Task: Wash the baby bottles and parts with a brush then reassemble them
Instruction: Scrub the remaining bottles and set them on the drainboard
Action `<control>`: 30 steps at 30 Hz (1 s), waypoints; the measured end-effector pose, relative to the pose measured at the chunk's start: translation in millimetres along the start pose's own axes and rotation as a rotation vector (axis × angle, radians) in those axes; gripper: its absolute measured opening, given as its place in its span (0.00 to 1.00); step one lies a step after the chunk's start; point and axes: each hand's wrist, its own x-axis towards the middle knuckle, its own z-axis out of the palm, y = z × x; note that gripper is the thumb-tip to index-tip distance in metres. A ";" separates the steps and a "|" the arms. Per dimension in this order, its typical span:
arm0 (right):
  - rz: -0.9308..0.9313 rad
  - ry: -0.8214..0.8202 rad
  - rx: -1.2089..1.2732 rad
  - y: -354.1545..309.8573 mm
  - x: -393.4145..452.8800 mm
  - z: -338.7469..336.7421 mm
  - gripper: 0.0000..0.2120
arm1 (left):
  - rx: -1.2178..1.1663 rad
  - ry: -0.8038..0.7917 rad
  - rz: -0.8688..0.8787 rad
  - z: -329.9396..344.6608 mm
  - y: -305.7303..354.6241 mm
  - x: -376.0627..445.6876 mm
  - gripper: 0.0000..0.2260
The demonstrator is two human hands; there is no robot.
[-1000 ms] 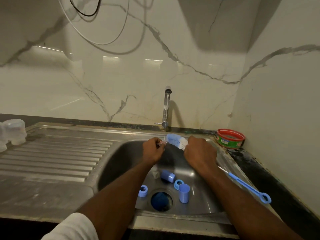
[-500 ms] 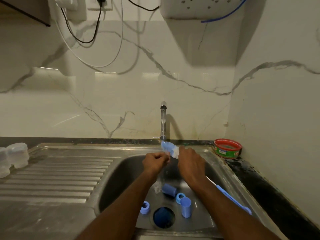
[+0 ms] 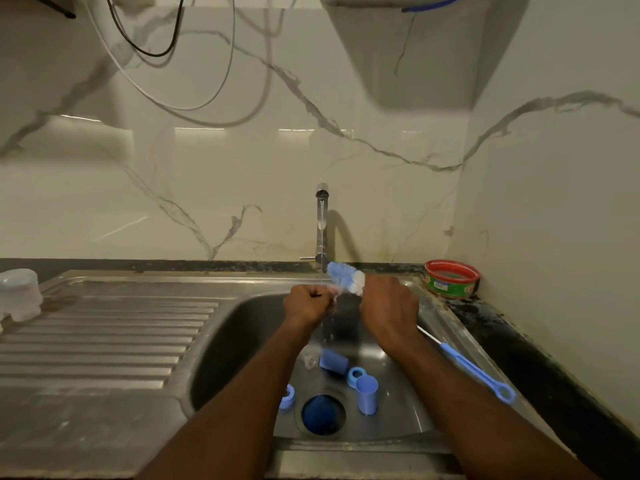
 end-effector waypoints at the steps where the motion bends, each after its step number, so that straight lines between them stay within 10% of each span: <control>1: -0.004 0.008 0.003 0.0 -1.6 -0.2 0.13 | -0.021 0.043 -0.023 -0.9 0.3 1.1 0.06; 20: 0.046 -0.087 0.157 -5.1 -4.3 -0.3 0.16 | -0.636 0.037 -0.335 4.2 28.5 -12.7 0.07; 30: 0.053 -0.077 0.217 -9.0 -1.6 1.2 0.15 | -0.489 -0.125 -0.381 6.0 34.1 -19.6 0.11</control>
